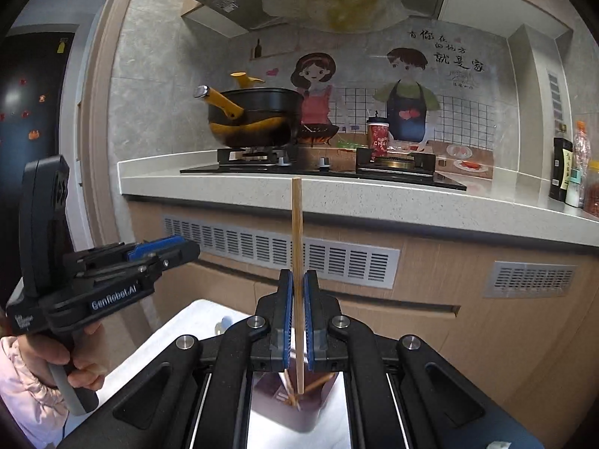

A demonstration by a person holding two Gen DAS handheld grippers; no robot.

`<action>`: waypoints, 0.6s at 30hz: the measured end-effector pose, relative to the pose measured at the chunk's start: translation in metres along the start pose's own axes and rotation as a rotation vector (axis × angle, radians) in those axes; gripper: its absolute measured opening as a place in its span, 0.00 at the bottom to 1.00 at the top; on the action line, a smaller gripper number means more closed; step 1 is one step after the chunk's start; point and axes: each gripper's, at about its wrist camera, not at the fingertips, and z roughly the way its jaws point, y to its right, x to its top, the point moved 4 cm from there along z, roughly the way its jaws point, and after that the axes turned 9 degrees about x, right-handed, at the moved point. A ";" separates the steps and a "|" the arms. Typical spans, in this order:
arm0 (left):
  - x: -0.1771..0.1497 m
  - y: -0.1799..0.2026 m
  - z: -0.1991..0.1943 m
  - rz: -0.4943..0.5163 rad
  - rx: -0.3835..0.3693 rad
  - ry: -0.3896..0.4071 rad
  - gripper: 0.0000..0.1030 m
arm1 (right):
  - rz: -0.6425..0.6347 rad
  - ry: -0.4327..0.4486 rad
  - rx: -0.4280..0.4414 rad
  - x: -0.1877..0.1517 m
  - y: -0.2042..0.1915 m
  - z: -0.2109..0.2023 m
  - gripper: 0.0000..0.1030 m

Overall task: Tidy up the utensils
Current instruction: 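Open the left tool to drop the spatula while the right tool releases the chopstick into the caddy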

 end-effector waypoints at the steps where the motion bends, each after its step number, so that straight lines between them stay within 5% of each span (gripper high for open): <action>1: -0.004 -0.006 0.004 -0.003 0.007 -0.017 0.22 | -0.001 -0.004 -0.006 -0.001 0.002 0.004 0.05; 14: -0.110 -0.042 0.033 -0.067 0.007 -0.263 0.23 | 0.023 -0.152 -0.028 -0.039 0.013 0.072 0.05; 18: -0.138 -0.044 0.030 -0.084 -0.029 -0.344 0.23 | 0.059 -0.209 -0.011 -0.052 0.017 0.087 0.19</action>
